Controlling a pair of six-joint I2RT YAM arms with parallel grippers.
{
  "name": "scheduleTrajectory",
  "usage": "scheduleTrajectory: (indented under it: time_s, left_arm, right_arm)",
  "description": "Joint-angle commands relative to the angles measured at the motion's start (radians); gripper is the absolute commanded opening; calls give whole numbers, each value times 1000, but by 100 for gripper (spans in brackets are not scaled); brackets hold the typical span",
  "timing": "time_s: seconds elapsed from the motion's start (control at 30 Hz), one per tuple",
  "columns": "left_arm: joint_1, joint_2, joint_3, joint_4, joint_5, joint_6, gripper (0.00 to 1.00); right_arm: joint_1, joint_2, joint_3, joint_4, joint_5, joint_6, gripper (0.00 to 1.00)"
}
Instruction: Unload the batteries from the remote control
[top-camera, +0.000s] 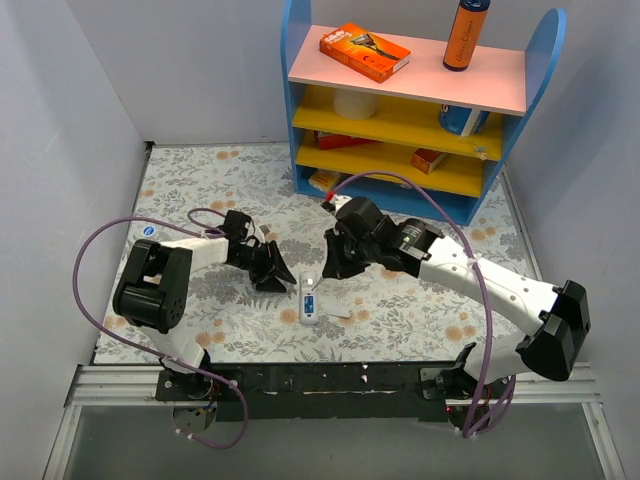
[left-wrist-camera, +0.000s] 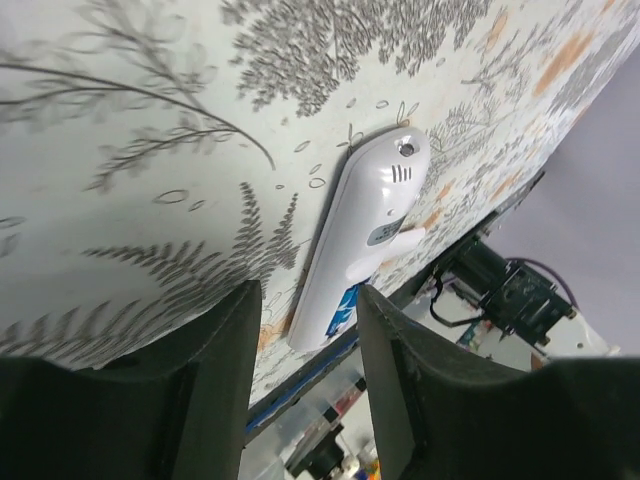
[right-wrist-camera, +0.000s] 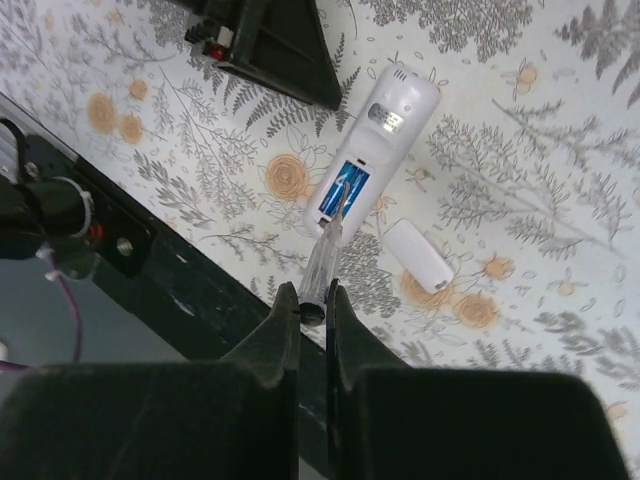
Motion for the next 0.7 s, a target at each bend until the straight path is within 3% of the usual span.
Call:
scheduleTrajectory:
  time_s: [0.0, 0.17, 0.67]
  left_arm:
    - [39, -101, -18, -1, -54, -8, 43]
    - [41, -145, -26, 12, -57, -20, 43]
    - [41, -127, -41, 16, -52, -2, 42]
  right_arm:
    - [2, -122, -66, 82, 84, 329, 1]
    - [2, -167, -131, 133, 79, 472, 1]
    - [2, -1, -31, -101, 96, 620, 1]
